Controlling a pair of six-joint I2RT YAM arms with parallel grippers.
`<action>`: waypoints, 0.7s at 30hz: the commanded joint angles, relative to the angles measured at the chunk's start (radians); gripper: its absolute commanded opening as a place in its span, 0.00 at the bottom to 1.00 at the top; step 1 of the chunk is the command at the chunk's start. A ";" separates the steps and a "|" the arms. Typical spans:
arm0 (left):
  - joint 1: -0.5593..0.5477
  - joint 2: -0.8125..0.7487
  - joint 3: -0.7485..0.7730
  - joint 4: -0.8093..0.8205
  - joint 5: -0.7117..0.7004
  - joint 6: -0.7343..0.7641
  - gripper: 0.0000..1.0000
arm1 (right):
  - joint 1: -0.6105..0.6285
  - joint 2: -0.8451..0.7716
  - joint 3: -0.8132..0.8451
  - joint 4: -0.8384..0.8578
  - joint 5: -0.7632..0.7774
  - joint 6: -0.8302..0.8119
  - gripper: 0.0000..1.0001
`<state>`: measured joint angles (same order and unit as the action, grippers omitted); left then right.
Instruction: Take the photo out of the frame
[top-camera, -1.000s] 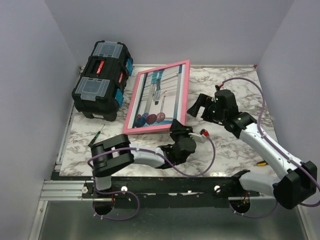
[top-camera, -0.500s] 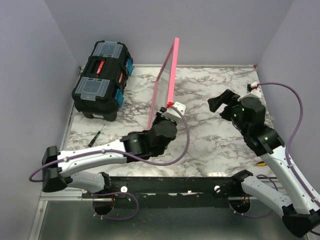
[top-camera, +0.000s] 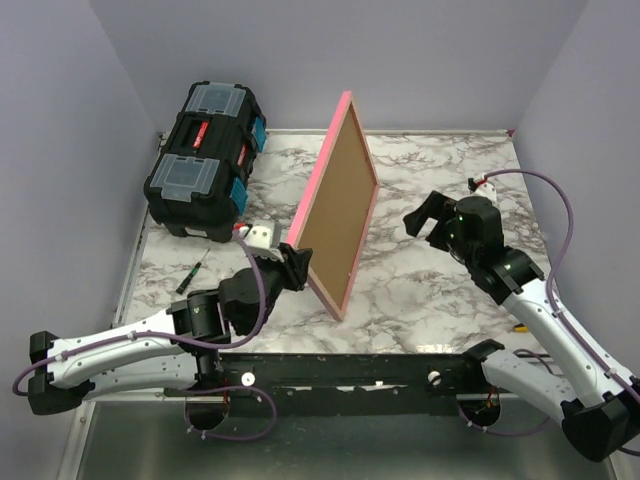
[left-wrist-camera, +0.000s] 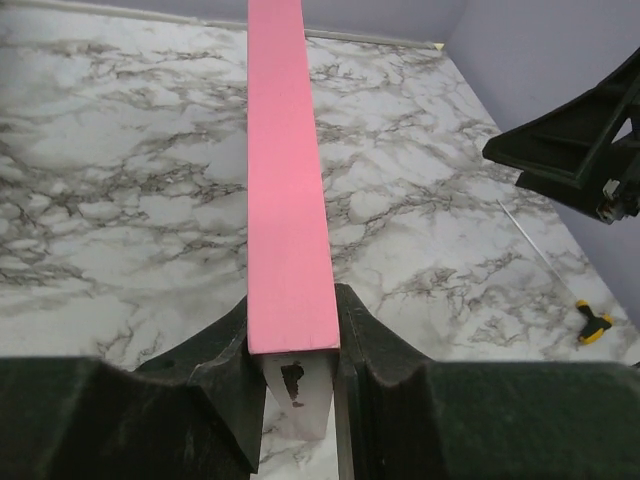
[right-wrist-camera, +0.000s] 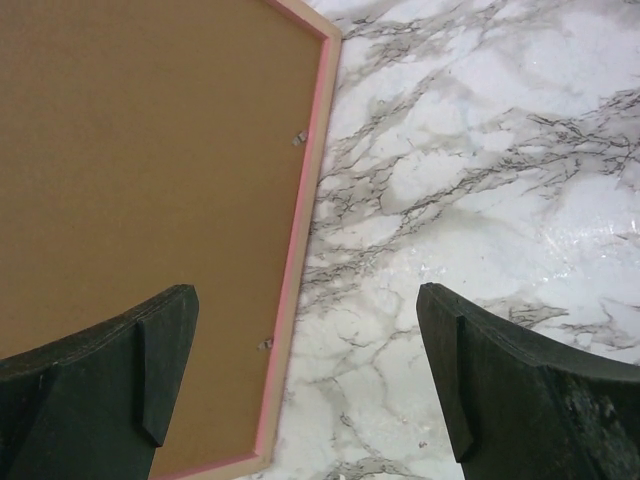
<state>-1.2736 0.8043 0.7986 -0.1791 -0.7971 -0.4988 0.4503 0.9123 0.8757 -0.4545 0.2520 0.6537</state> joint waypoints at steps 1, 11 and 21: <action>0.034 -0.117 -0.121 0.010 0.119 -0.270 0.00 | -0.003 0.017 -0.016 0.057 -0.046 -0.001 1.00; 0.218 -0.146 -0.244 -0.084 0.346 -0.552 0.00 | -0.002 0.054 -0.046 0.080 -0.098 -0.004 1.00; 0.257 -0.047 -0.374 -0.110 0.320 -0.881 0.00 | -0.002 0.060 -0.082 0.087 -0.108 0.000 1.00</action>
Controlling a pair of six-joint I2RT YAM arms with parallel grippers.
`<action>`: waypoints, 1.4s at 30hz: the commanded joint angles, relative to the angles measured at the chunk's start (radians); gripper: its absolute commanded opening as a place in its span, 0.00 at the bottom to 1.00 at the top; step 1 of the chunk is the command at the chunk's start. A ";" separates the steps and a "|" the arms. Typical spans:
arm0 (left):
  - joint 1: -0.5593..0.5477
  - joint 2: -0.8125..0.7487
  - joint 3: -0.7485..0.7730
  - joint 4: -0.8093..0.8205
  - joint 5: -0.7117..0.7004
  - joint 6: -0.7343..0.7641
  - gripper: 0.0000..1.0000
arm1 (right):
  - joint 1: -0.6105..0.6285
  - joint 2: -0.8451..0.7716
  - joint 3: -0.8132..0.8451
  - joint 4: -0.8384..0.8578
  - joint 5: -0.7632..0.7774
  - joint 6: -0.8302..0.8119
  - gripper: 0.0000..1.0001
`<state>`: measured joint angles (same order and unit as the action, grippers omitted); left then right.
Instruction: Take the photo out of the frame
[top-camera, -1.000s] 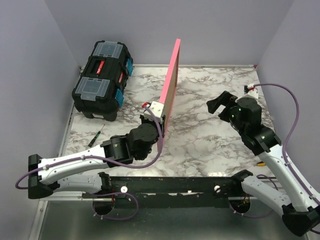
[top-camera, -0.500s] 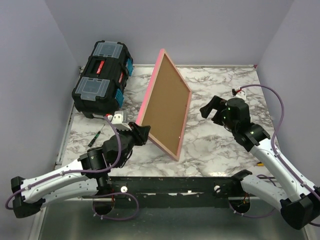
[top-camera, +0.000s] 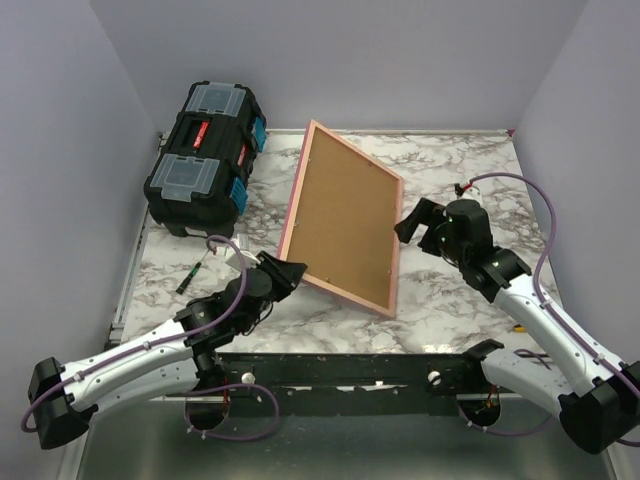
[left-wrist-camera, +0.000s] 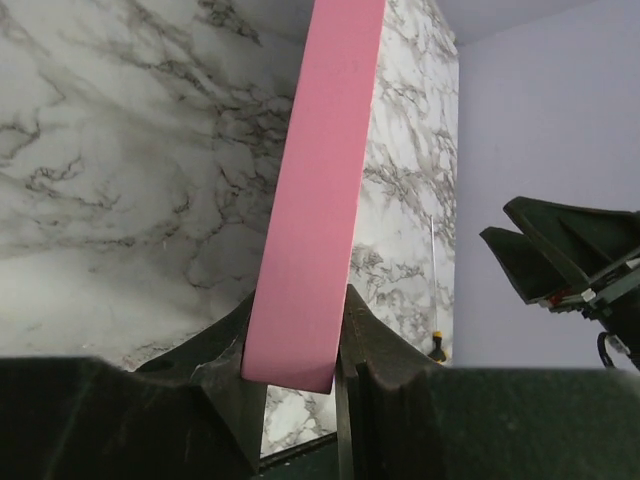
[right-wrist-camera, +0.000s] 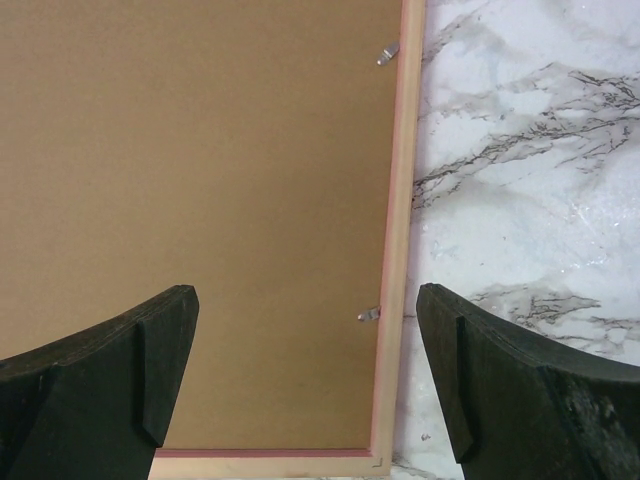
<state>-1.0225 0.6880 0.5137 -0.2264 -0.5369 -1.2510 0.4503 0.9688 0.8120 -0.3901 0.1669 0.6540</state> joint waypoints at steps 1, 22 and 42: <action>0.007 0.086 -0.104 -0.031 0.073 -0.141 0.00 | -0.002 0.005 -0.020 0.025 -0.024 -0.001 1.00; 0.002 0.533 -0.193 0.165 0.277 -0.340 0.00 | -0.002 -0.001 -0.057 0.025 -0.012 -0.014 1.00; 0.006 0.724 -0.329 0.484 0.323 -0.337 0.33 | -0.002 -0.009 -0.105 0.041 -0.010 -0.006 1.00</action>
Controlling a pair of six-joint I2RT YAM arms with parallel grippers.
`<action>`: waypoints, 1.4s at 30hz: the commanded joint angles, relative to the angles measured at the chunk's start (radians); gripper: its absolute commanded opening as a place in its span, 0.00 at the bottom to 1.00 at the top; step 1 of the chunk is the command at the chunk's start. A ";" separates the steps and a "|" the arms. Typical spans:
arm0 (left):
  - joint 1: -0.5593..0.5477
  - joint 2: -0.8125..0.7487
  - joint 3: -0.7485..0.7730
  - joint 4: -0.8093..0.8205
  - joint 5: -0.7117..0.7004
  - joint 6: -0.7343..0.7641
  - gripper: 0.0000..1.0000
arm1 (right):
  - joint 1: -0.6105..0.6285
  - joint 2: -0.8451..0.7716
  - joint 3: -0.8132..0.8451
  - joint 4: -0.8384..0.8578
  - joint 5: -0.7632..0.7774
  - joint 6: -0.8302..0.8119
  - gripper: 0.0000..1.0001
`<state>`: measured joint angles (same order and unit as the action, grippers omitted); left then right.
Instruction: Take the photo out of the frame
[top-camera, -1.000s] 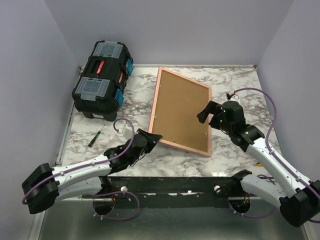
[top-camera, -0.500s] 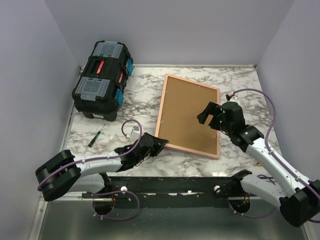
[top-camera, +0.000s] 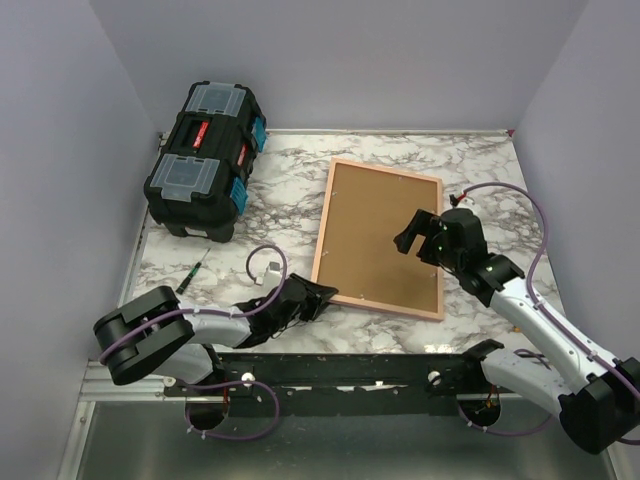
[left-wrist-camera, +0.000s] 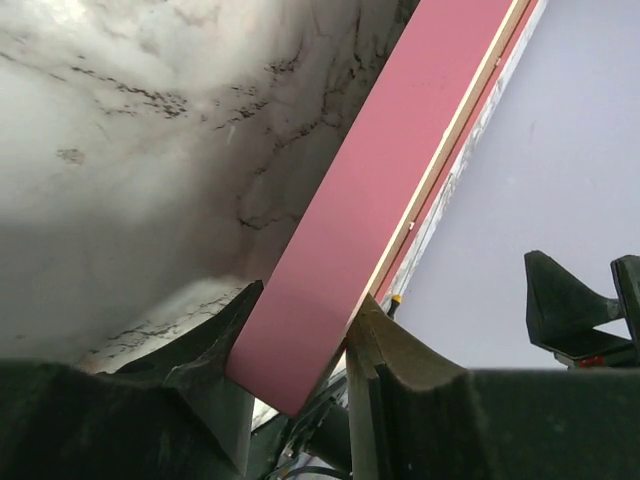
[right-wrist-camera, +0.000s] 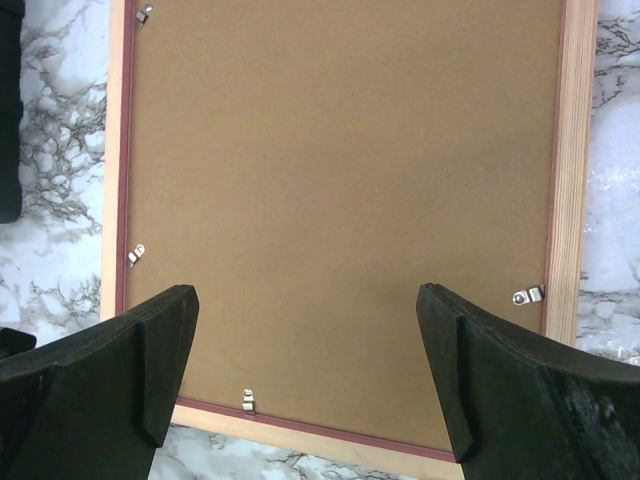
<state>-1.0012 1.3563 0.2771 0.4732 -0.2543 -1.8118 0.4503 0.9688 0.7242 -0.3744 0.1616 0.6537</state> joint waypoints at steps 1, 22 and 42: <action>-0.016 0.058 -0.100 -0.192 0.046 0.234 0.38 | -0.003 -0.010 -0.021 0.027 -0.007 -0.005 1.00; -0.016 -0.296 -0.006 -0.711 0.180 0.407 0.99 | -0.002 -0.008 -0.054 0.045 -0.017 -0.010 1.00; 0.969 -0.719 0.178 -0.885 0.163 0.852 0.98 | -0.001 0.009 -0.097 0.118 -0.248 -0.014 1.00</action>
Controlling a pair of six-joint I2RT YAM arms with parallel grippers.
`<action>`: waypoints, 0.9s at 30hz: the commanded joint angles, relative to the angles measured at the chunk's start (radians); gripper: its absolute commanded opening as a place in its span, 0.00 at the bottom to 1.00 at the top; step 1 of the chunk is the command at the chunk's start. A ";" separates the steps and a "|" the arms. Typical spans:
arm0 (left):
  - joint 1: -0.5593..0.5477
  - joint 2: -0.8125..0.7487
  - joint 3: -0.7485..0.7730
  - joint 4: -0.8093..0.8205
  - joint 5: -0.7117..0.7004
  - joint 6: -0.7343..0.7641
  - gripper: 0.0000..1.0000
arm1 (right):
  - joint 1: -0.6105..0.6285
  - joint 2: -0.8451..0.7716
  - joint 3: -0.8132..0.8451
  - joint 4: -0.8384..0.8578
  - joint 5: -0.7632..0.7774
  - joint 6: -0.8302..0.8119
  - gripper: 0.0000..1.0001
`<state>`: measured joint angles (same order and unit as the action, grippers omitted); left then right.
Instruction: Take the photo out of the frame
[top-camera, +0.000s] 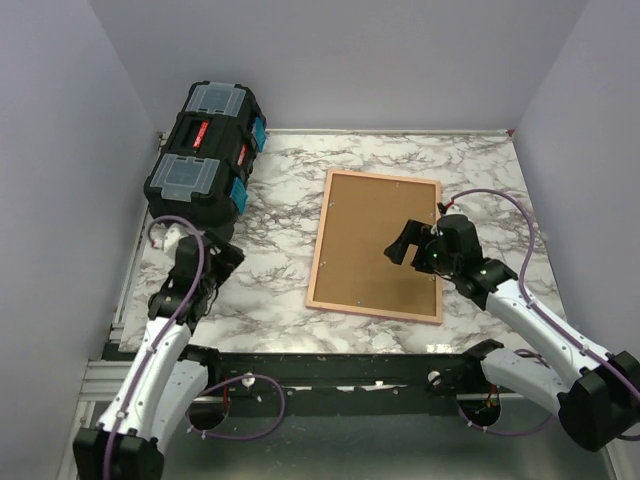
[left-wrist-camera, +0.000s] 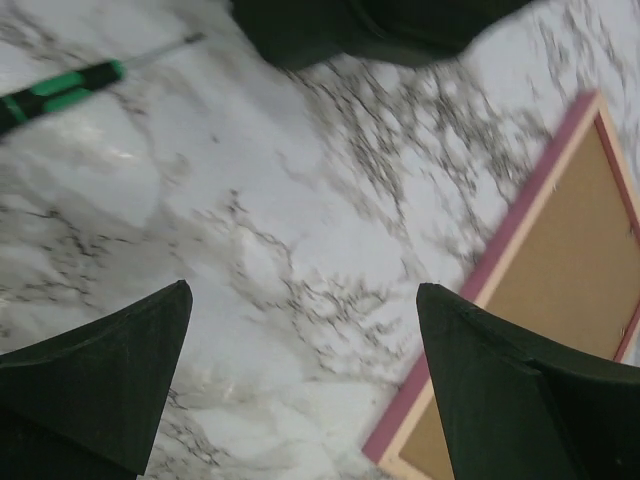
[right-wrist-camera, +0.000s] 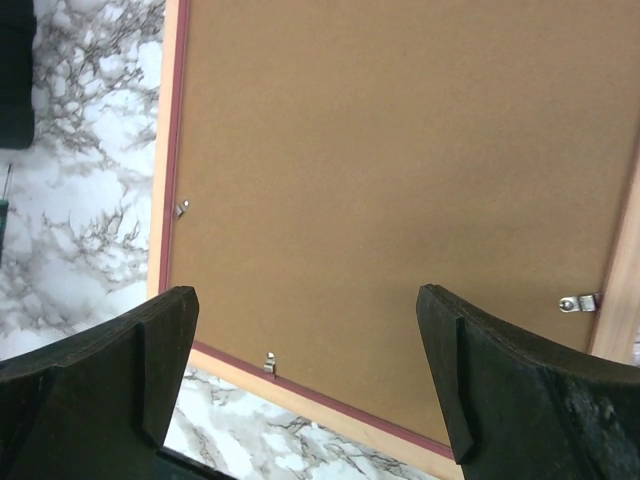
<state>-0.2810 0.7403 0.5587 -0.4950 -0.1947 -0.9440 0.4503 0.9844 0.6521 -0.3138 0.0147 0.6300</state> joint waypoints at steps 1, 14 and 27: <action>0.330 -0.116 -0.124 0.116 0.146 -0.031 0.99 | -0.001 -0.008 -0.026 0.060 -0.103 0.007 1.00; 0.909 0.345 -0.096 0.552 0.587 -0.175 0.89 | -0.001 -0.033 -0.035 0.073 -0.087 -0.039 1.00; 0.912 0.607 -0.003 0.421 0.515 -0.158 0.94 | -0.001 -0.061 -0.024 0.051 -0.064 -0.053 1.00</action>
<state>0.6228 1.2884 0.5739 -0.0536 0.3023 -1.0752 0.4503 0.9497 0.6323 -0.2703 -0.0578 0.5991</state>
